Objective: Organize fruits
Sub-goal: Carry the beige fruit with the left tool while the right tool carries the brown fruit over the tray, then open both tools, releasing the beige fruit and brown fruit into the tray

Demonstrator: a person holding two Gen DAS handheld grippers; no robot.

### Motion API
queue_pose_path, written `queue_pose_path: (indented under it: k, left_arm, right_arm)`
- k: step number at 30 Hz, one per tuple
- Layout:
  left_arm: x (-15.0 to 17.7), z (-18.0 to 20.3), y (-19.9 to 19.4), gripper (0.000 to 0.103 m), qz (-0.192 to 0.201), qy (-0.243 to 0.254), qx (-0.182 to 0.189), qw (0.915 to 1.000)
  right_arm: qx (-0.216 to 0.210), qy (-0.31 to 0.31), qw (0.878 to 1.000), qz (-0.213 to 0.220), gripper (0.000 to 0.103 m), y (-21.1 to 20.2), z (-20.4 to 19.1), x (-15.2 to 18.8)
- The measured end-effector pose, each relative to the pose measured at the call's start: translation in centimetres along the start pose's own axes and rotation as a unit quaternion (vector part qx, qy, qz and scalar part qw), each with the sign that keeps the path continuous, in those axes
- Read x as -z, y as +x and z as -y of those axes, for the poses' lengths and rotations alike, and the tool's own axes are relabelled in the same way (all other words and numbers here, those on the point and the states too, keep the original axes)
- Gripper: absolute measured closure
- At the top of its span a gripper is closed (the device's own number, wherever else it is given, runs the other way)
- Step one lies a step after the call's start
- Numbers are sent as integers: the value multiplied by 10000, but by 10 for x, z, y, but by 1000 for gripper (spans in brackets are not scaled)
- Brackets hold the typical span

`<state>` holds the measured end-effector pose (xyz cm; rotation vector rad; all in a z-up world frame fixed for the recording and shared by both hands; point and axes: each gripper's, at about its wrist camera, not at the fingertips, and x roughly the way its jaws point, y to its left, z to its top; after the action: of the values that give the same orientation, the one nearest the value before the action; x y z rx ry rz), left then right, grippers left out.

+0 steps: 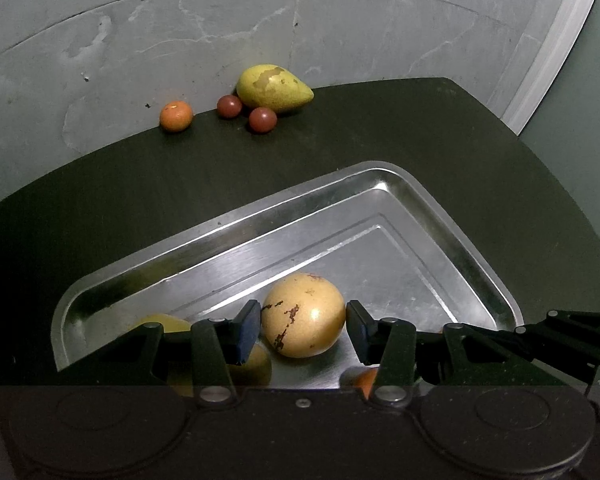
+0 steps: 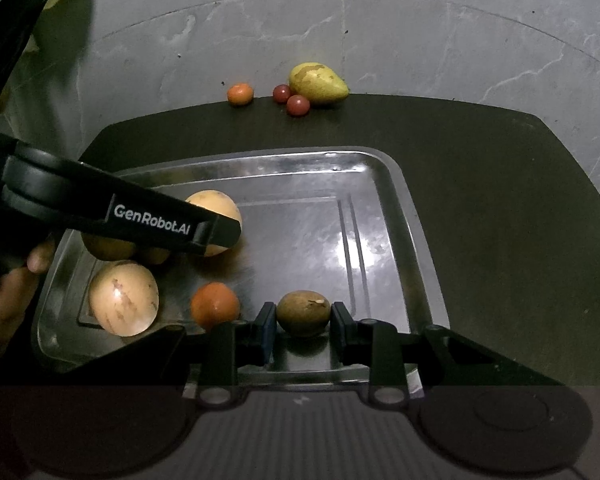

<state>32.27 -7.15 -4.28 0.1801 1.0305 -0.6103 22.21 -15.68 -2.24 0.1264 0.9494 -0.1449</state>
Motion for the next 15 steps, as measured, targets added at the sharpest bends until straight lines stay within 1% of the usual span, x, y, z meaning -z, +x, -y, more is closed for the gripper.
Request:
queue_pose_path:
  k: [15]
  left_arm:
    - [0, 1, 1, 54, -30, 24, -16, 10000]
  right_arm:
    - [-4, -10, 10000, -43, 70, 1, 0, 0]
